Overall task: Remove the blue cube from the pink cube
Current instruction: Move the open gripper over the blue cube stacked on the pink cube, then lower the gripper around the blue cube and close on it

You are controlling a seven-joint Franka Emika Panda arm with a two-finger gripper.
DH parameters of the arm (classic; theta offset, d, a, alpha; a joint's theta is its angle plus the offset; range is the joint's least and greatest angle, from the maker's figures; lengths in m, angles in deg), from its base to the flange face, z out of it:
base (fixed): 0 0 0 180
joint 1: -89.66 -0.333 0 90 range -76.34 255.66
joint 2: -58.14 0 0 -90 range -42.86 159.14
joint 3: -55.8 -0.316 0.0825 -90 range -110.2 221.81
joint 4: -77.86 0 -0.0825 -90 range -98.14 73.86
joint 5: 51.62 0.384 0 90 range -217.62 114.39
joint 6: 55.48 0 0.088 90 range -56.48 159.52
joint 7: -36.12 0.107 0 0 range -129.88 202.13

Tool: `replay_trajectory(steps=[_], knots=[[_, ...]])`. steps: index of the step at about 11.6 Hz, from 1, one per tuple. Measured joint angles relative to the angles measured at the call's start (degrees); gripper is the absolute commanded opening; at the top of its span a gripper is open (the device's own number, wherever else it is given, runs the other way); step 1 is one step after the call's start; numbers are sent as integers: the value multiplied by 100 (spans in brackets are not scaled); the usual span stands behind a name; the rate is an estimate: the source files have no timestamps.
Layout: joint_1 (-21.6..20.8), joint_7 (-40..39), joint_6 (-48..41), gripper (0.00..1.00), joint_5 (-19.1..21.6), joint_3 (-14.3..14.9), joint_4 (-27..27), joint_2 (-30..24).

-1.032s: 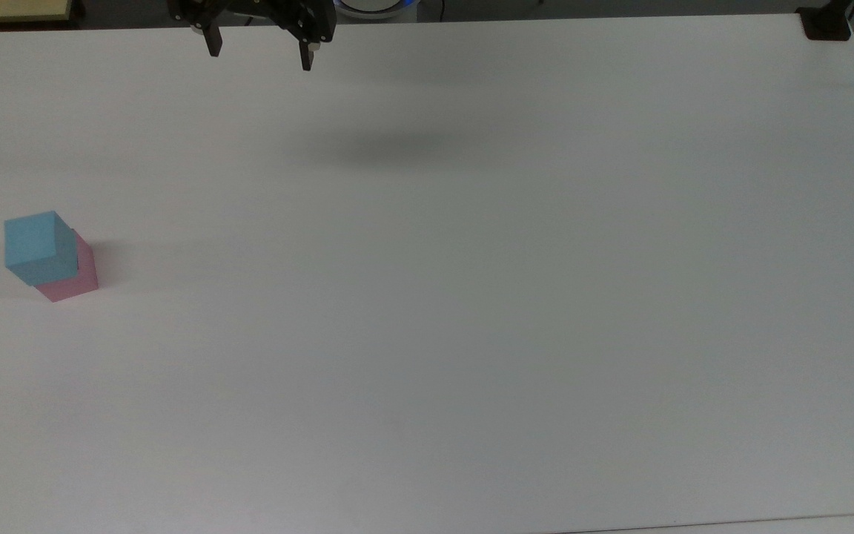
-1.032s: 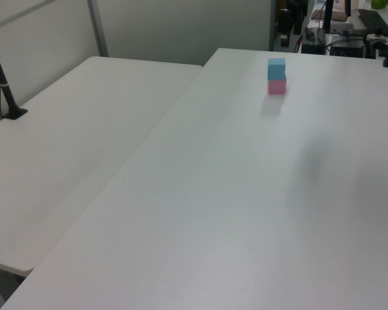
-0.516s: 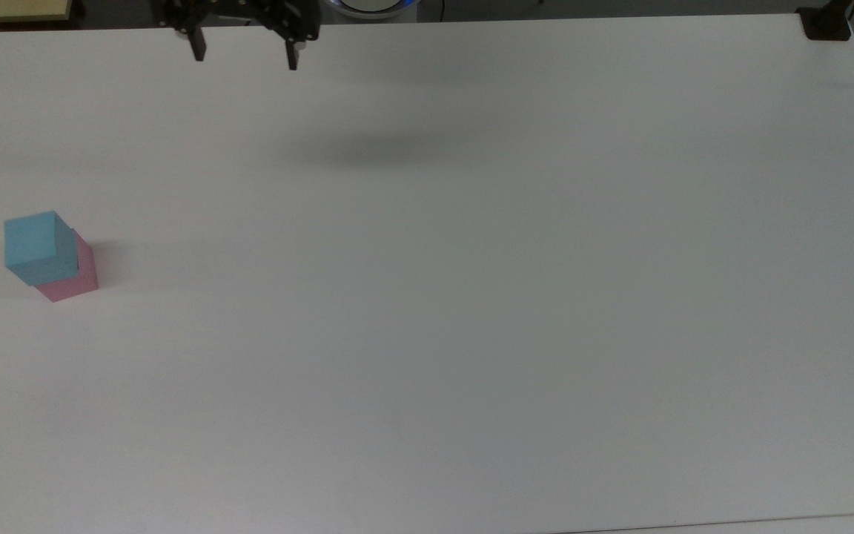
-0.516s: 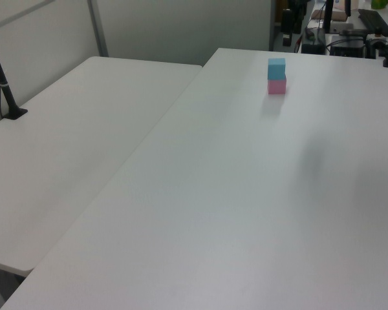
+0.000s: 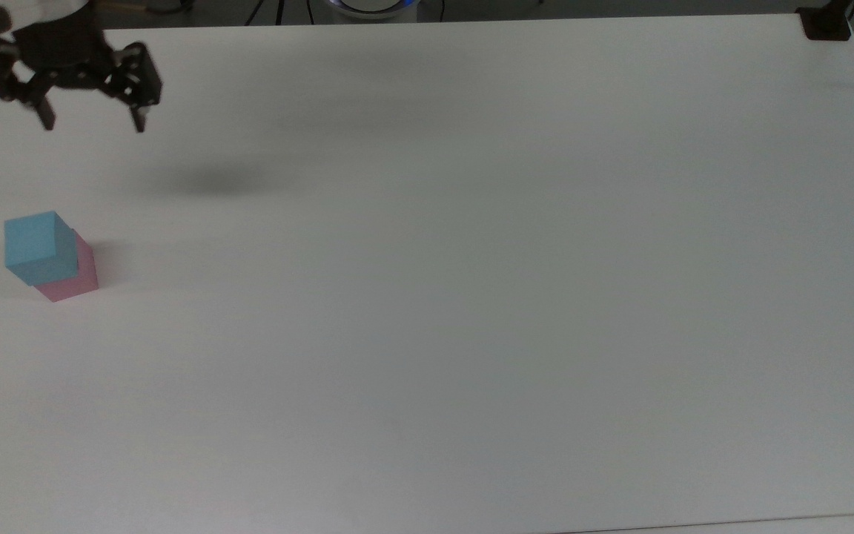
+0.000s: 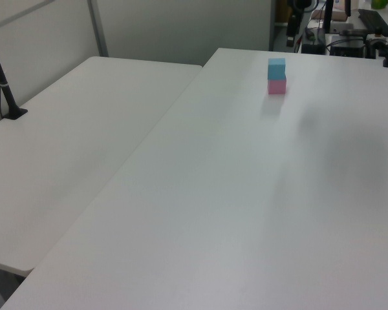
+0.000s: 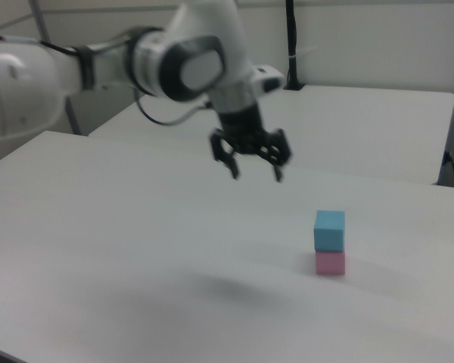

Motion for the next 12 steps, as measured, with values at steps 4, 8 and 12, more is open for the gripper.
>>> replay_trajectory(steps=[4, 8, 12], knots=[[571, -413, 1350, 100, 0, 8, 189, 922], [647, -413, 2011, 100, 0, 8, 257, 1545], [731, -413, 2105, 100, 0, 8, 319, 1634]])
